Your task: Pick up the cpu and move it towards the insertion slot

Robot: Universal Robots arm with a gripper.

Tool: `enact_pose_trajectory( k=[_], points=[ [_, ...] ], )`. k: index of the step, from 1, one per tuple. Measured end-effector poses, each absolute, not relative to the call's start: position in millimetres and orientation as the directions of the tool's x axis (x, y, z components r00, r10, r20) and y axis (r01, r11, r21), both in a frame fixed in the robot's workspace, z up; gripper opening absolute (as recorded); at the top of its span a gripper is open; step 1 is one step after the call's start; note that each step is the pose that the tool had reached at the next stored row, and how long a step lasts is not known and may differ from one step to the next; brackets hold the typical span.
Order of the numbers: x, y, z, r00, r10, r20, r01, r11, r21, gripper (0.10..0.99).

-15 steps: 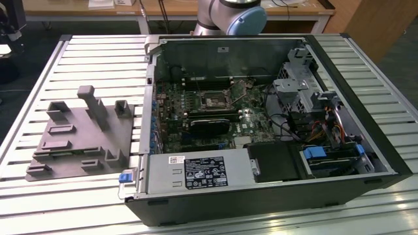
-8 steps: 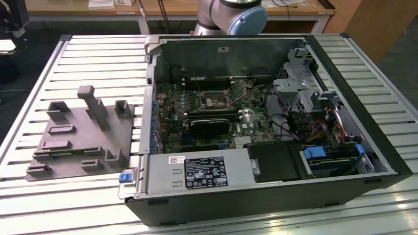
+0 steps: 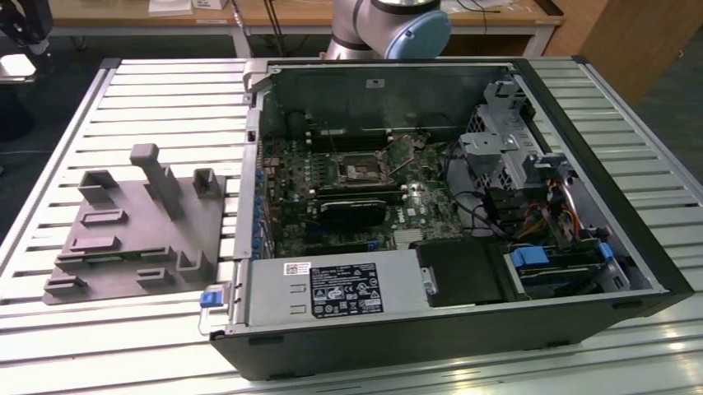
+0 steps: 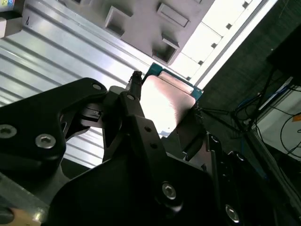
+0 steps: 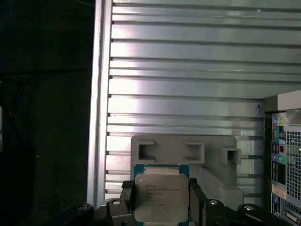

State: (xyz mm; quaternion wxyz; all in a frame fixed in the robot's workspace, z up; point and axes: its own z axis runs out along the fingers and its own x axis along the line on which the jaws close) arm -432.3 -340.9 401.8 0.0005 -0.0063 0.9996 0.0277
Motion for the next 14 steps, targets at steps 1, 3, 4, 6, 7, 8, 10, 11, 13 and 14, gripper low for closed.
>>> enact_pose_trajectory(
  k=[1,3,4,6,7,8,10,11,13,14],
  points=[
    [-431.9,-340.8,401.8,-1.0,-0.012,-0.002,-0.013,0.998,0.056,0.545],
    [-429.7,-340.9,401.8,-1.0,-0.013,-0.002,-0.013,0.998,0.055,0.545],
    [-427.9,-340.9,401.8,-1.0,-0.013,-0.001,-0.013,0.998,0.054,0.545],
    [-423.5,-340.9,401.8,-1.0,-0.013,-0.001,-0.013,0.998,0.054,0.545],
    [-420.7,-340.8,401.8,-1.0,-0.013,-0.001,-0.013,0.998,0.054,0.545],
    [-417.5,-340.8,401.8,-1.0,-0.012,-0.001,-0.012,0.998,0.054,0.545],
    [-411.1,-340.6,401.8,-1.0,-0.012,-0.001,-0.013,0.998,0.054,0.545],
    [-408.2,-340.5,401.7,-1.0,-0.012,-0.002,-0.013,0.998,0.054,0.545],
    [-402.1,-340.2,401.8,-1.0,-0.012,-0.001,-0.013,0.998,0.053,0.545],
    [-398.8,-340.0,401.8,-1.0,-0.012,-0.002,-0.012,0.999,0.053,0.545]
  ],
)
